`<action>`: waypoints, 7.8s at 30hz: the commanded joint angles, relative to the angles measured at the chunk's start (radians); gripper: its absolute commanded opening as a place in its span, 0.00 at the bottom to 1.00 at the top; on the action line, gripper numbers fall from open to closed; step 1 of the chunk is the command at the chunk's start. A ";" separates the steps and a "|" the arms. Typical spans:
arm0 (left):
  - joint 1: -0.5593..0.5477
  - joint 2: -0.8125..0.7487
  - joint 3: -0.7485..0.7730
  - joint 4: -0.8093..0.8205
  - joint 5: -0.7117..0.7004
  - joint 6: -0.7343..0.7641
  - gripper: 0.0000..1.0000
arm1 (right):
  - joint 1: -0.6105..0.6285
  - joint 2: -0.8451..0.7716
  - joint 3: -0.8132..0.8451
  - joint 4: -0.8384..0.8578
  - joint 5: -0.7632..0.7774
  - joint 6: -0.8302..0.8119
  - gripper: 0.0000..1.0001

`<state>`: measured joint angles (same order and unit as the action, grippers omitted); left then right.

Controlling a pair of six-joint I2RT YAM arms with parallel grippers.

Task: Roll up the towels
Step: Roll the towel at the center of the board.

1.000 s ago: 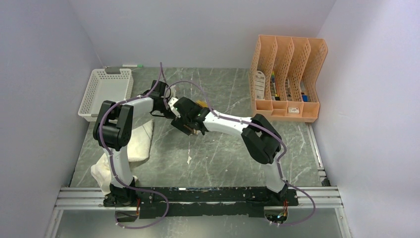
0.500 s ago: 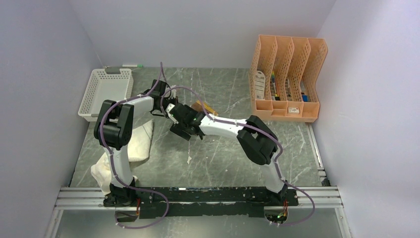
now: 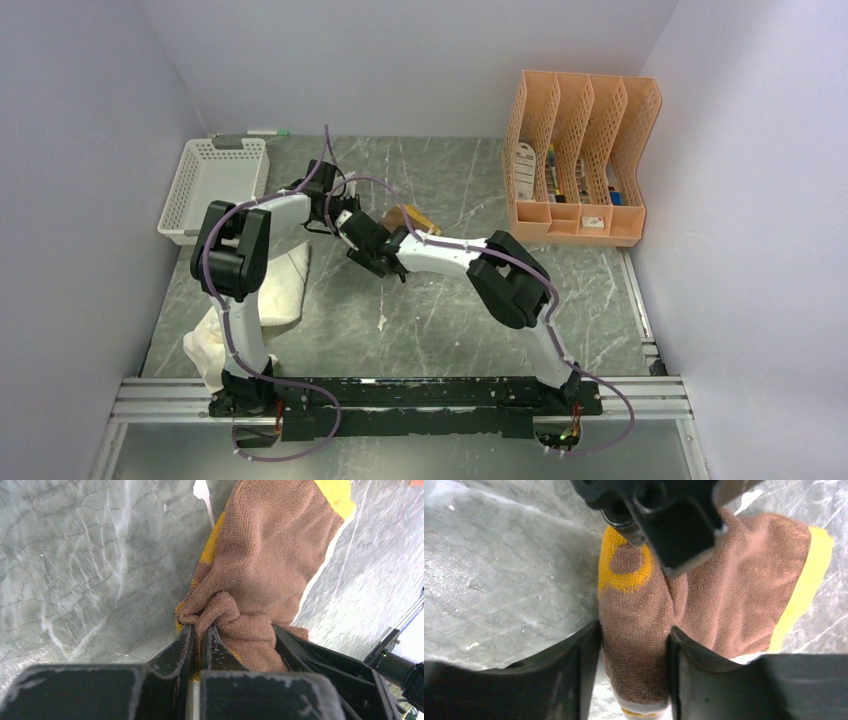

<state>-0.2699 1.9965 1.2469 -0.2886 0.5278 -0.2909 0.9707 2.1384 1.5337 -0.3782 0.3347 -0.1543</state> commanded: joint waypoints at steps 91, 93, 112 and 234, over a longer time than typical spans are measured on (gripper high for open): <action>-0.080 0.059 -0.025 -0.084 -0.117 0.068 0.57 | -0.060 -0.160 -0.184 0.118 -0.149 -0.020 0.83; -0.081 0.065 -0.024 -0.086 -0.111 0.068 0.57 | -0.045 -0.150 -0.182 0.123 -0.109 -0.016 0.82; -0.071 0.078 0.017 -0.121 -0.084 0.075 0.59 | -0.037 -0.058 -0.176 0.086 -0.056 0.080 0.19; -0.018 -0.273 -0.091 0.022 -0.213 -0.002 0.68 | -0.366 -0.286 -0.442 0.450 -0.706 0.413 0.12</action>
<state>-0.2813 1.7802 1.2068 -0.3099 0.3355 -0.2947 0.7136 1.8778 1.1263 -0.0257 0.0025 0.0956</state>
